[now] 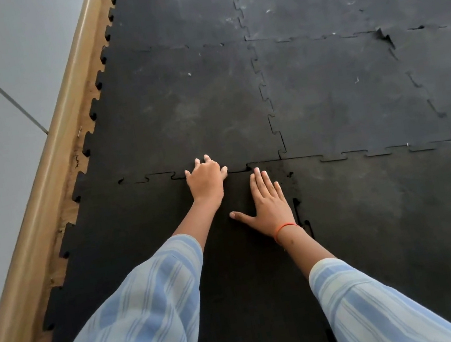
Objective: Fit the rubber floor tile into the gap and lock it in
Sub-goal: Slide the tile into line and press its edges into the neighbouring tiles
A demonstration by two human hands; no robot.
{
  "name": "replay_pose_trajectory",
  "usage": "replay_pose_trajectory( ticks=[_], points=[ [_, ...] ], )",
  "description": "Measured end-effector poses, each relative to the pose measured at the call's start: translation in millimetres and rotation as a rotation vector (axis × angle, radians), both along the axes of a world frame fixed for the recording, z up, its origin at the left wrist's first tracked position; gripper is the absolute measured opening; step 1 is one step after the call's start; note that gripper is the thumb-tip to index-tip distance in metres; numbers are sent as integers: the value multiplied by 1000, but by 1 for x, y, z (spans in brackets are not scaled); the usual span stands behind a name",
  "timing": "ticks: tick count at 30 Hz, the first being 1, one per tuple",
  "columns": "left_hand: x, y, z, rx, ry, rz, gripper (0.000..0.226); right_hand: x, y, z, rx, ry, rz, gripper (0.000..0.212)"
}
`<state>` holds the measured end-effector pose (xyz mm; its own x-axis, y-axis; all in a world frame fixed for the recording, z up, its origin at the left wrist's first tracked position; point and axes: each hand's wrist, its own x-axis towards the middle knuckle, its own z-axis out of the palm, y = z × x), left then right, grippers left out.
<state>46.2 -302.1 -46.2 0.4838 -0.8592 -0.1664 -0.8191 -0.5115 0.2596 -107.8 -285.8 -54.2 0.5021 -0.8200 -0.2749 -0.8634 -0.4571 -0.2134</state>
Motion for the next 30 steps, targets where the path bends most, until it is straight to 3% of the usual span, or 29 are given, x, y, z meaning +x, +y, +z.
replay_pose_trajectory(
  ticks=[11,14,18,23,27,30],
  points=[
    [-7,0,-12,-64,26,51,46,-6,0,0,0,-5,-22,105],
    [-5,-3,-14,-27,38,36,45,-22,6,0,-63,-35,-250,112],
    [-4,-2,-15,-27,21,25,45,-33,6,10,8,-119,-587,124],
    [-3,0,-13,-12,8,12,47,-16,-11,28,146,-352,-830,103],
    [-2,1,-12,-10,16,4,47,-16,-43,39,320,-722,-1109,66],
    [-2,0,-12,2,6,-13,47,-17,-53,37,380,-893,-1212,37]
  ],
)
